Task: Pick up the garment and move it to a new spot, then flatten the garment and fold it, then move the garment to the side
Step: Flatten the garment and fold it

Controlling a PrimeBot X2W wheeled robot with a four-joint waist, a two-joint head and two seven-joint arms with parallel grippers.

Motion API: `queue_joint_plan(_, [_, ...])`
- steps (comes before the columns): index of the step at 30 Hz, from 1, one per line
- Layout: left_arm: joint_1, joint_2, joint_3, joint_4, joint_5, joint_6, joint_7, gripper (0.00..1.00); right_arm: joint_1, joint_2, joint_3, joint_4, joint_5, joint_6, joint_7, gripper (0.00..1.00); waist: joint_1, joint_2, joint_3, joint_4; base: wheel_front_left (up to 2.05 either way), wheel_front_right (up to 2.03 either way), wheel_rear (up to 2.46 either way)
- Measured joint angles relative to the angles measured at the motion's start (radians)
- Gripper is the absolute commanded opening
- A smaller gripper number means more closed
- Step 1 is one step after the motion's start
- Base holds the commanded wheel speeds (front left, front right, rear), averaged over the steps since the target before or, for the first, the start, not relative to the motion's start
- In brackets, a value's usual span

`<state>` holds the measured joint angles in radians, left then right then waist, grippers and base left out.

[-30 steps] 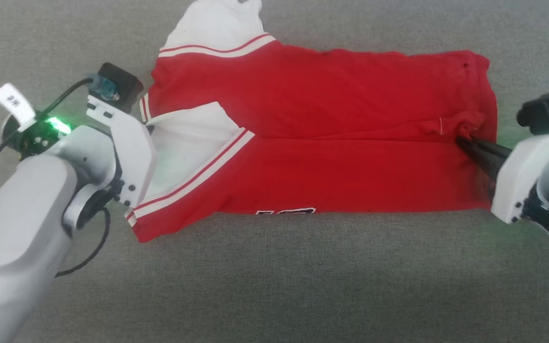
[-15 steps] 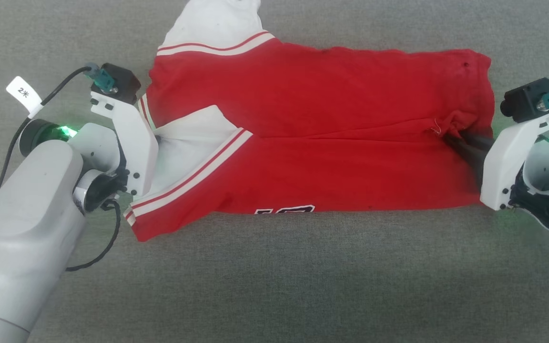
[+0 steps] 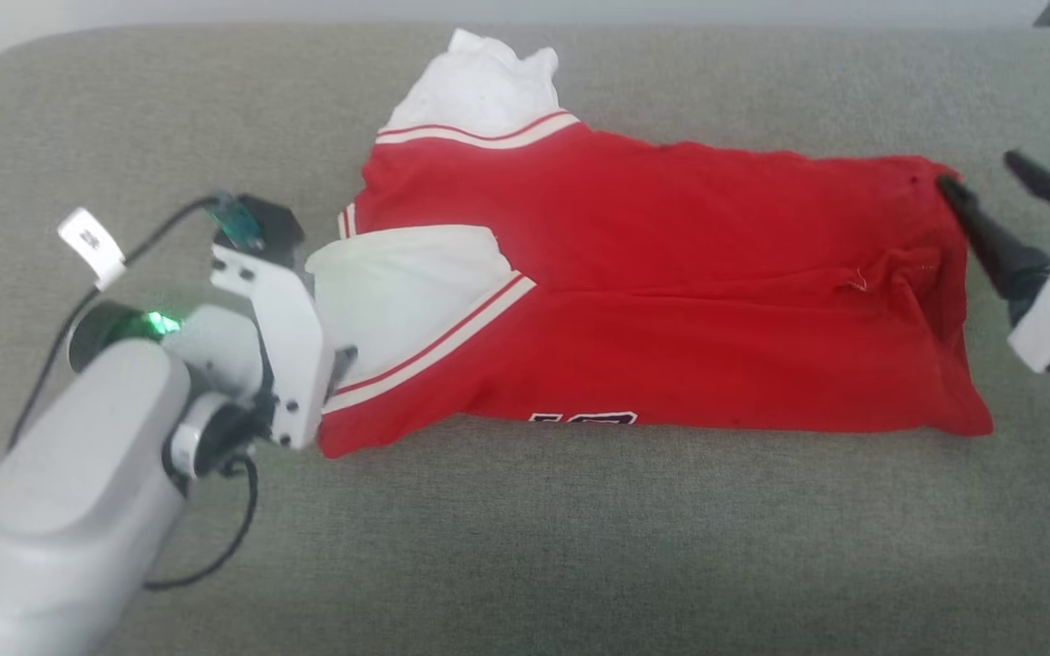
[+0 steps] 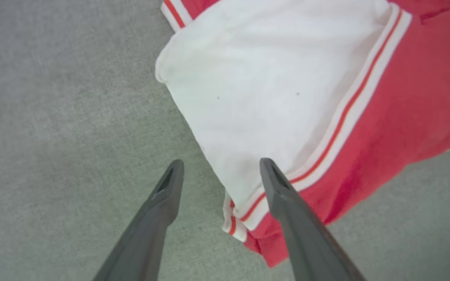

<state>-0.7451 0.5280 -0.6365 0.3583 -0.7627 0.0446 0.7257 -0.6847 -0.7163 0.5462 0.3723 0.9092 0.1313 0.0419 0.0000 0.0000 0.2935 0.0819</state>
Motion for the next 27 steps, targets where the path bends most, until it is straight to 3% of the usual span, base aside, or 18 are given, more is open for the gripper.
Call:
queue_joint_plan(6, [0.113, 0.036, 0.006, -0.132, -0.036, 0.080, 0.049, 1.00, 0.086, 0.033, -0.183, -0.028, -0.144, 0.000, -0.147, 1.00, 0.0000, 0.0000, -0.036, 0.007, 0.00, 0.00, 0.00])
queue_joint_plan(10, [0.176, 0.058, 0.012, -0.197, -0.052, 0.120, 0.071, 1.00, 0.162, 0.090, -0.320, -0.056, -0.242, 0.000, -0.179, 1.00, 0.0000, 0.0000, -0.050, -0.006, 0.00, 0.00, 0.00])
queue_joint_plan(16, [0.222, 0.068, 0.034, -0.202, -0.059, 0.178, 0.060, 1.00, 0.281, 0.194, -0.490, -0.157, -0.361, 0.000, -0.118, 1.00, 0.0000, 0.0000, -0.059, -0.039, 0.00, 0.00, 0.00])
queue_joint_plan(26, [0.222, 0.030, 0.067, -0.065, -0.094, 0.184, 0.006, 1.00, 0.405, 0.320, -0.601, -0.326, -0.436, 0.000, 0.017, 1.00, 0.0000, 0.0000, -0.023, -0.091, 0.00, 0.00, 0.00])
queue_joint_plan(27, [0.219, 0.026, 0.070, -0.052, -0.101, 0.181, 0.009, 0.58, 0.413, 0.327, -0.607, -0.335, -0.435, 0.000, 0.031, 1.00, 0.0000, 0.0001, -0.019, -0.095, 0.00, 0.00, 0.00])
